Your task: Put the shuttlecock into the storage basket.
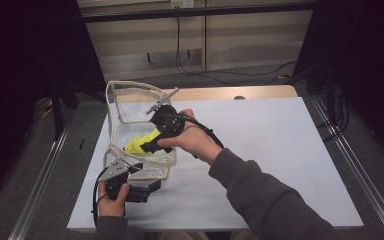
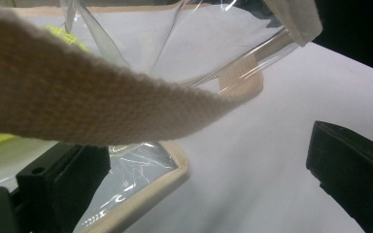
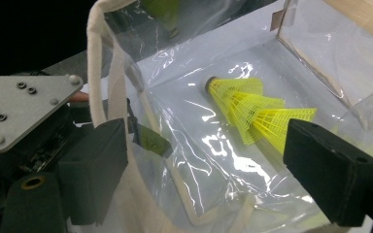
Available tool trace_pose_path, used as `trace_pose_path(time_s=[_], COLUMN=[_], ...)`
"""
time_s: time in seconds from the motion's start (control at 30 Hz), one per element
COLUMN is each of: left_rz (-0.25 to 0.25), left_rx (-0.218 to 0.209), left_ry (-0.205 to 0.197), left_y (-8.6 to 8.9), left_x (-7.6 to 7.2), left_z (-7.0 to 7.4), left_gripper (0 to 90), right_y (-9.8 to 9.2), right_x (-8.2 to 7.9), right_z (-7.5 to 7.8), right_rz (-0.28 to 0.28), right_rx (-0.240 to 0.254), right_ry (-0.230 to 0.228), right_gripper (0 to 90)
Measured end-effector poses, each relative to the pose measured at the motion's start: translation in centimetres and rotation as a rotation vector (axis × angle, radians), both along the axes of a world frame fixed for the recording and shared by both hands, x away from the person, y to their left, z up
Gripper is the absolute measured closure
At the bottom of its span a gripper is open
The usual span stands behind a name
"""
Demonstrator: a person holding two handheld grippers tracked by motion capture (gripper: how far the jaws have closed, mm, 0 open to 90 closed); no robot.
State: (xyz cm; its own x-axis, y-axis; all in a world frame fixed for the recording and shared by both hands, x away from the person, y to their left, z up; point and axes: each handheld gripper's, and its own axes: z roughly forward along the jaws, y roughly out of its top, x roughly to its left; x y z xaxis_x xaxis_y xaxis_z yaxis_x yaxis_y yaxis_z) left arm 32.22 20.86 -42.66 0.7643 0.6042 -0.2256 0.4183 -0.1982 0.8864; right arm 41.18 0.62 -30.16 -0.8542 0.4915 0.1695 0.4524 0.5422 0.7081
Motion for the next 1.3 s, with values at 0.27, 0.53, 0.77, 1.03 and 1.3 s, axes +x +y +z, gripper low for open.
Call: trace_pose_path(time_s=[0.27,0.53,0.77,1.03,1.3], left_rz=[0.019,0.019,0.018,0.019,0.019], left_rx=[0.01,0.01,0.01,0.011,0.01], left_ry=[-0.007,-0.005,-0.004,-0.006,-0.007], left_y=[-0.1,-0.1,-0.1,-0.2,-0.3], left_x=[-0.1,-0.1,-0.1,-0.1,-0.1], left_z=[0.1,0.1,0.1,0.1,0.0], left_gripper=[2.0,2.0,2.0,2.0,1.9], right_y=[-1.4,-3.1,-4.4,-6.0,-7.4], right_x=[-0.7,-1.2,-1.8,-2.4,-2.8], right_z=[0.1,0.3,0.2,0.1,-0.5], right_rz=[0.014,0.007,0.018,0.018,0.01], right_rx=[0.02,0.043,0.055,0.067,0.078], right_ry=[-0.007,-0.015,-0.017,-0.031,-0.039], right_gripper=[14.6,14.6,14.6,14.2,13.2])
